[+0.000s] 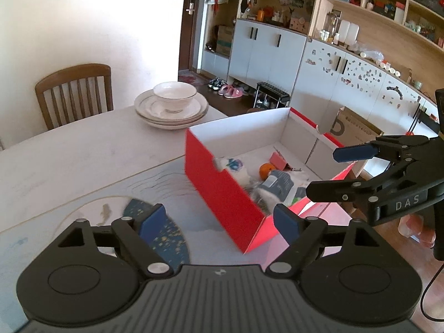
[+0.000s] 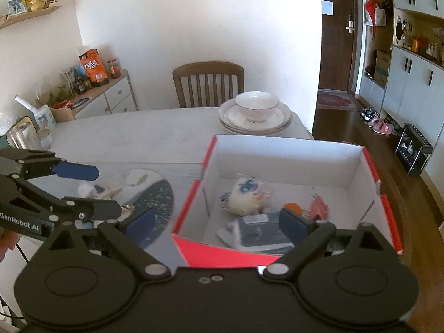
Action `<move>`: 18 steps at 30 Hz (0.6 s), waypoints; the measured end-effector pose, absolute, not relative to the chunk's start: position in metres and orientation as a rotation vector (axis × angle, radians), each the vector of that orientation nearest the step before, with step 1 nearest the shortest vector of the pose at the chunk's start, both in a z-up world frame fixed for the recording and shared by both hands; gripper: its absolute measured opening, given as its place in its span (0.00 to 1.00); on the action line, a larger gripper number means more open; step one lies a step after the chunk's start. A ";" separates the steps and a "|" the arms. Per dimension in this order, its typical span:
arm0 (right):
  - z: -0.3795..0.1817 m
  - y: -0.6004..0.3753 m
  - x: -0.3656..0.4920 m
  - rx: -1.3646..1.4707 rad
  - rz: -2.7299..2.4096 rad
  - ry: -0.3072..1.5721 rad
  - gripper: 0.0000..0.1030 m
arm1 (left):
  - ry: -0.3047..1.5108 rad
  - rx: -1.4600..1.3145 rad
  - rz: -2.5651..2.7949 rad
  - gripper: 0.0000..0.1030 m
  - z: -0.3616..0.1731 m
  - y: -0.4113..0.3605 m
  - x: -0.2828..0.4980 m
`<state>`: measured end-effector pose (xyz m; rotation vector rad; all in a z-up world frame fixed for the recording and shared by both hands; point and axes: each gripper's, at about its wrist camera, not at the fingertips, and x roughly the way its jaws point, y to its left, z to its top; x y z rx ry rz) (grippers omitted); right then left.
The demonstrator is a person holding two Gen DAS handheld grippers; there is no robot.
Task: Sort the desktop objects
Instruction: 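Withdraw both grippers from the box back toward the table items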
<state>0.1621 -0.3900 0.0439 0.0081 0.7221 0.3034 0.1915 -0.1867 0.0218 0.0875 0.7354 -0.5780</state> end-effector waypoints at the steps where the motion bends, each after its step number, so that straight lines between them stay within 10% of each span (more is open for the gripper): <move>1: 0.044 -0.384 0.161 0.008 0.304 0.719 0.94 | 0.732 0.085 -0.577 0.83 0.022 -0.181 0.190; 18: 0.029 -0.287 0.158 -0.026 0.318 0.725 0.95 | 0.757 0.083 -0.501 0.97 -0.002 -0.072 0.177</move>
